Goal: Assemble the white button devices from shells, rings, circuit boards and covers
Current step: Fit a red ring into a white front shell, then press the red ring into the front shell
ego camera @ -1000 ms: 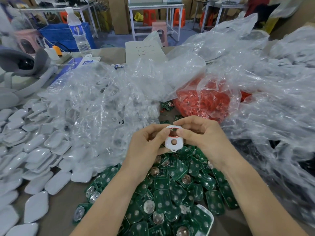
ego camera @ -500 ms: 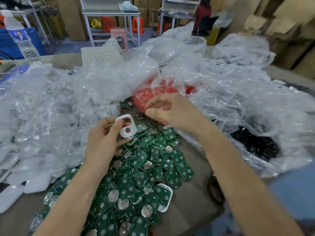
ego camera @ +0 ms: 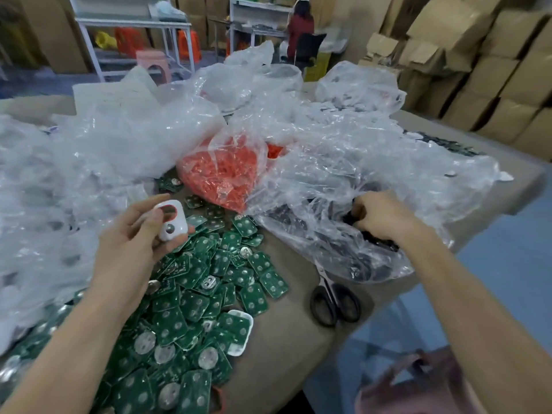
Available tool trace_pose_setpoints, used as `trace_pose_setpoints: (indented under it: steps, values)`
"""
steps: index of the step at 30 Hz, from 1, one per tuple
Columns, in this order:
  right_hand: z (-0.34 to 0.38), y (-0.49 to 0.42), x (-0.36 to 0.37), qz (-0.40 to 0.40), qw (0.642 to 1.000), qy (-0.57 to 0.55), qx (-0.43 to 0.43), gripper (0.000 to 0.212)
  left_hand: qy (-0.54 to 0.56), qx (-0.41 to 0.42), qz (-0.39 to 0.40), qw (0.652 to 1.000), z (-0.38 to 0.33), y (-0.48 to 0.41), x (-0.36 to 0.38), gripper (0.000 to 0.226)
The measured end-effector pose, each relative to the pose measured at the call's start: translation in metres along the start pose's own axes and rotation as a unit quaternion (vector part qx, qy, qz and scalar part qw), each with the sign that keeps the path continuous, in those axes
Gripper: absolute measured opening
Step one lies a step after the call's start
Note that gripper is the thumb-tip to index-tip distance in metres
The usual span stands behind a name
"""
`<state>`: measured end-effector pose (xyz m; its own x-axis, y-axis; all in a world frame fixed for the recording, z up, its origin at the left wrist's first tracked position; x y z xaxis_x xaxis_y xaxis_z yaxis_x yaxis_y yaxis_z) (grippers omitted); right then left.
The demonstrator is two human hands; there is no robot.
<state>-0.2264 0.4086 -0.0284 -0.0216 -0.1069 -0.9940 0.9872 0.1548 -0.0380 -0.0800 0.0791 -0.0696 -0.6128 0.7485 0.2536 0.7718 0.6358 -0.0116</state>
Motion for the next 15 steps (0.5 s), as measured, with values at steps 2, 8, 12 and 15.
trace_pose_setpoints:
  steps: [2, 8, 12, 15]
  values:
    - [-0.004, -0.001, 0.003, -0.013, 1.0, -0.021, 0.007, 0.014, 0.002, -0.016, 0.034, 0.999, 0.003, 0.003, 0.006, 0.026]
    - [-0.01, 0.003, -0.013, -0.045, 0.994, -0.089, 0.049, 0.02, -0.082, -0.013, 0.097, 0.992, 0.005, 0.018, 0.019, 0.048]
    - [0.01, 0.032, -0.059, -0.13, 0.984, -0.116, 0.024, 0.011, -0.161, 0.033, 0.092, 0.982, -0.002, 0.024, 0.022, 0.056]
    - [0.064, 0.059, -0.076, -0.111, 0.922, -0.361, -0.082, 0.009, -0.187, 0.039, 0.09, 0.977, -0.003, 0.025, 0.022, 0.066]
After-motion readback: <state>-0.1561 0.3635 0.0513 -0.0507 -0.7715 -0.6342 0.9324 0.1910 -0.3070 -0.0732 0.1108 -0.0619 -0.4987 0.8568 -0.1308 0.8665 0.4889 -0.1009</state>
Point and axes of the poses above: each hand's wrist, its own y-axis away from the middle knuckle, its own x-axis out of the palm, z = x × y, the point moved 4 cm from there along -y, towards the middle knuckle, and after that the axes turned 9 degrees about -z, right-handed, at the moved point
